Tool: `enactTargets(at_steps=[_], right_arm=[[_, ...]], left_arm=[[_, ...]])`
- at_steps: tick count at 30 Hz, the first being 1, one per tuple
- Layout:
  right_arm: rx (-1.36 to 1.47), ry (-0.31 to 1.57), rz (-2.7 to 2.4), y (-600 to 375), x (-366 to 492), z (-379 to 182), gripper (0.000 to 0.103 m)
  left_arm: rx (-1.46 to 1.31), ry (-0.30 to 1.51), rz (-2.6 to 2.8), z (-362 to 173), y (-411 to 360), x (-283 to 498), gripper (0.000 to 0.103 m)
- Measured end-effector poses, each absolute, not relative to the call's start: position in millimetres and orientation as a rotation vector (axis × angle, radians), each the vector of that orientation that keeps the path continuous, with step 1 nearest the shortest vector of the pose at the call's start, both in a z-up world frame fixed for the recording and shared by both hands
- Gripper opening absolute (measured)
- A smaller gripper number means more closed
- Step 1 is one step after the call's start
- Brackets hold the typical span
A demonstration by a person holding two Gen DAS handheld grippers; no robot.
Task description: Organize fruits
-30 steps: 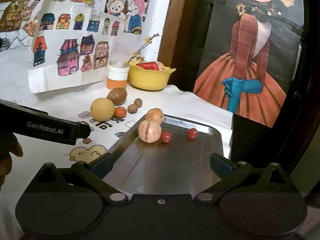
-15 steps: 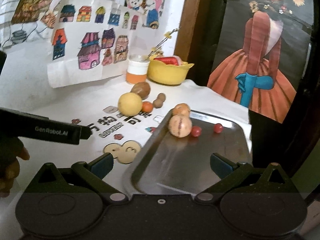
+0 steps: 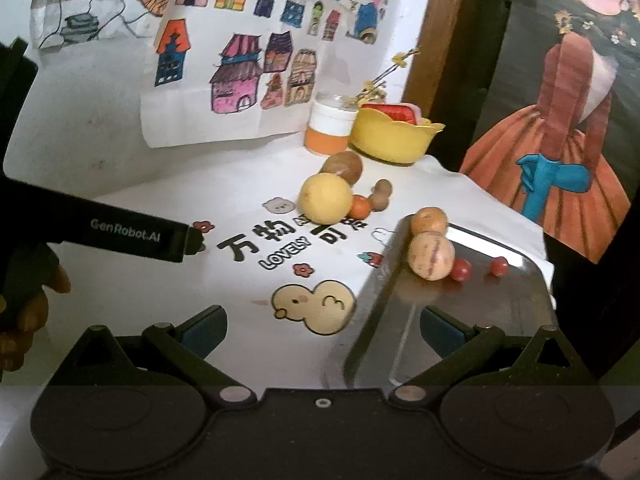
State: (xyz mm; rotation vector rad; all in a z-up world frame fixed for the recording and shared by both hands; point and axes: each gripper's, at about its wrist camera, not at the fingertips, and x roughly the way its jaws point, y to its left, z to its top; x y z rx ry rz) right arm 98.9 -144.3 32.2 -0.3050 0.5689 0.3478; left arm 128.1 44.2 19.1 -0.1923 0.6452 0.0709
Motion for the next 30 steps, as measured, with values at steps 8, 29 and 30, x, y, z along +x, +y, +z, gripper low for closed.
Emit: enactTargets(at_steps=[8,29,30], right_arm=[[-0.325,0.589,0.378,-132.9,112.1,26.2,0.102],[-0.413,0.557,0.337,-144.2,172.2,35.4,0.102],[-0.414,0.544,0.328,-148.3,174.8,38.3,0.102]], left_arm=[[-0.186,0.654,0.075,18.6,49.2,137.4,0.102],[-0.158,0.663,0.045,28.7,40.5,193.5,0.102],[-0.155,0.661,0.040,29.7,38.8,196.1,0.102]])
